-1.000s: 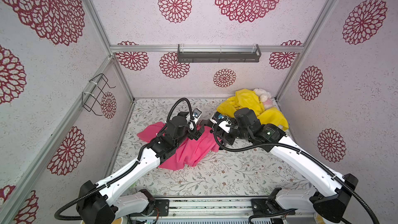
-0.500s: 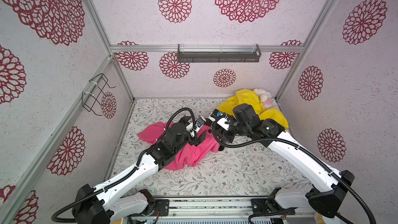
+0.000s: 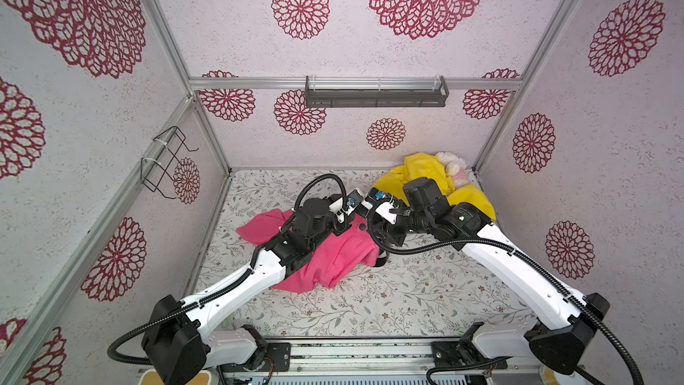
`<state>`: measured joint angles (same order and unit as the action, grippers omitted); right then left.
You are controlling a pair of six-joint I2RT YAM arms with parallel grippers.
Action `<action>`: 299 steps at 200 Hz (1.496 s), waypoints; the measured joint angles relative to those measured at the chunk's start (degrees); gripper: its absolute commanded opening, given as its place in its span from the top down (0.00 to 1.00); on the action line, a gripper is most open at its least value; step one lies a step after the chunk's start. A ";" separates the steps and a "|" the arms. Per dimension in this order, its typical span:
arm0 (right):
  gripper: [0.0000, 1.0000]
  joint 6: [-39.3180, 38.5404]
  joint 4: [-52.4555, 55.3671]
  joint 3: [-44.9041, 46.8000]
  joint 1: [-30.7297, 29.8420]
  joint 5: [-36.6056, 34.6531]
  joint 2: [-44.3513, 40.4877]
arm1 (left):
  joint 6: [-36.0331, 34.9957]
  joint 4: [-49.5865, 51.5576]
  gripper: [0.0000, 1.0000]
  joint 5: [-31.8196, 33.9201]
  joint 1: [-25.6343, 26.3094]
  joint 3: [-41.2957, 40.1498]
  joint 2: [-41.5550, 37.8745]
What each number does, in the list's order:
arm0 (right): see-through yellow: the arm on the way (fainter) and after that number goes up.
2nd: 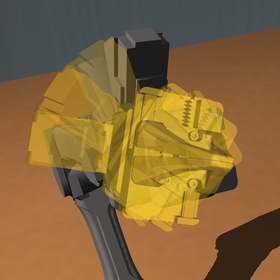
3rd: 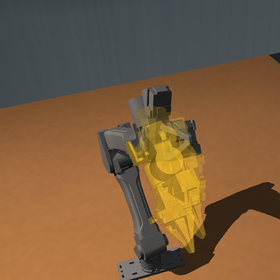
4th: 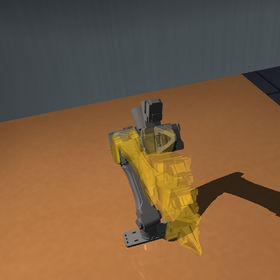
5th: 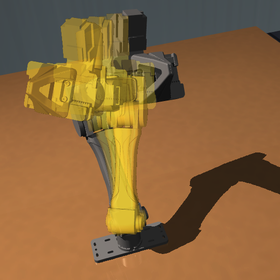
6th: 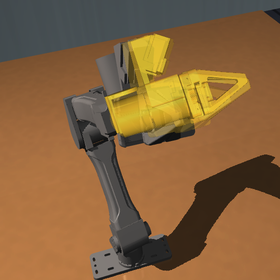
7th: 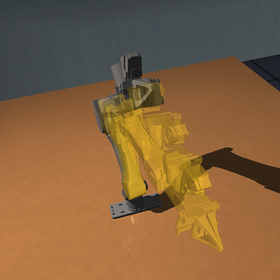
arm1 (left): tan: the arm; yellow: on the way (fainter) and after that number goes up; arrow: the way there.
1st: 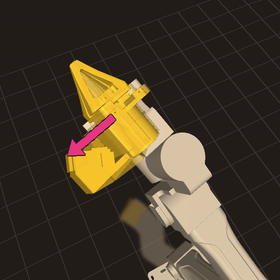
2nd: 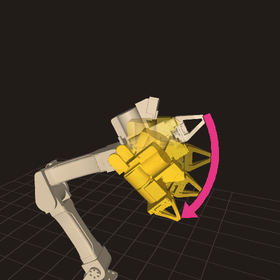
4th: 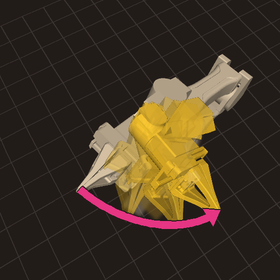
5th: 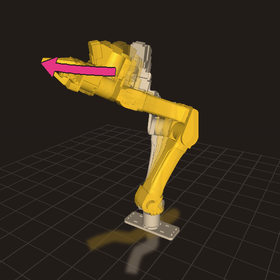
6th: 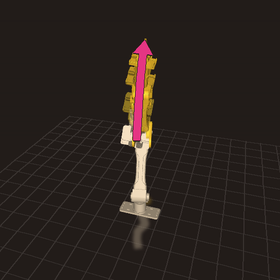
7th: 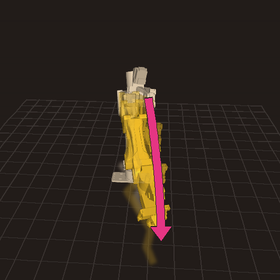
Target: Remove the belt from the trousers
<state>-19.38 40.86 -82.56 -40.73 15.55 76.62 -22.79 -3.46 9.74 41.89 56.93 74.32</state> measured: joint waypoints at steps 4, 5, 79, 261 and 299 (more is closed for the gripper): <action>1.00 0.00 -0.26 0.13 0.42 0.02 0.00 | 0.26 0.09 1.00 0.46 0.00 -0.09 0.11; 1.00 0.00 -0.28 0.15 0.50 0.02 0.00 | 0.31 0.07 1.00 0.50 0.00 -0.09 0.11; 1.00 -1.42 -12.07 1.75 2.67 5.22 8.39 | 14.27 10.60 1.00 13.03 0.44 -3.78 -6.49; 0.01 -4.20 -36.83 22.58 -4.04 -7.89 -0.22 | 24.81 14.56 1.00 16.09 0.70 -7.15 -4.20; 0.01 -5.53 -37.68 22.29 -5.35 -10.78 2.43 | 24.98 14.97 1.00 15.26 0.70 -7.06 -4.20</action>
<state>-24.91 3.18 -60.27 -46.09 4.78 79.05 2.20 11.51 24.99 42.59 49.87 70.13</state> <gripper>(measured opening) 0.989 0.062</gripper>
